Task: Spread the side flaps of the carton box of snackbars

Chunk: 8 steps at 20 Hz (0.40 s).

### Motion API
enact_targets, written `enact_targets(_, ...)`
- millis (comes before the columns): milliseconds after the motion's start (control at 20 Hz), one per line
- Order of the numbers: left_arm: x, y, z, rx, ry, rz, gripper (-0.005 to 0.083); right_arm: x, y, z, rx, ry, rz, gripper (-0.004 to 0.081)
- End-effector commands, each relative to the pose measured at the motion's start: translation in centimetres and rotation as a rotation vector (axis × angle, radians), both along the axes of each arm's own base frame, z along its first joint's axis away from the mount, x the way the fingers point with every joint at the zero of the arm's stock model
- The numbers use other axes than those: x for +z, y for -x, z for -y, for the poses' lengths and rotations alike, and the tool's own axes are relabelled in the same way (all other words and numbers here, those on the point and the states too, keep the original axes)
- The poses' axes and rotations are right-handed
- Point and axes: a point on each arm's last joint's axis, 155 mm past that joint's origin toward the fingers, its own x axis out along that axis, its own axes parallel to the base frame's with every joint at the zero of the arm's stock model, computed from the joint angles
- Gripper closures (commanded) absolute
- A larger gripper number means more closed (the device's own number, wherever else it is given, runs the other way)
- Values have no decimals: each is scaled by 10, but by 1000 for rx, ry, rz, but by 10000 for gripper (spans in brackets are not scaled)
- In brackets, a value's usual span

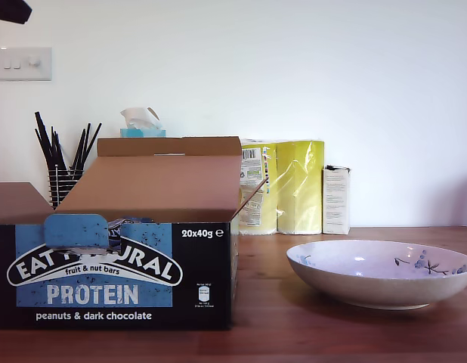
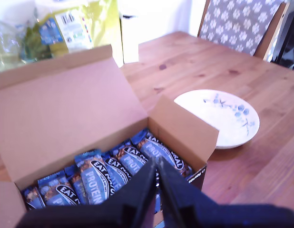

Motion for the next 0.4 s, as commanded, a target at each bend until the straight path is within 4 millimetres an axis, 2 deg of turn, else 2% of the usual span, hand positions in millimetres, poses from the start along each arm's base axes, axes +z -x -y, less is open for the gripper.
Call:
enact_targets(0, -5, 0, 0, 1, -6, -13, 793, 0, 1, 0, 2, 2, -4, 783)
enact_targets(350, -14, 0, 0, 1, -26, -42, 793, -3, 2, 1, 2, 8, -18, 783)
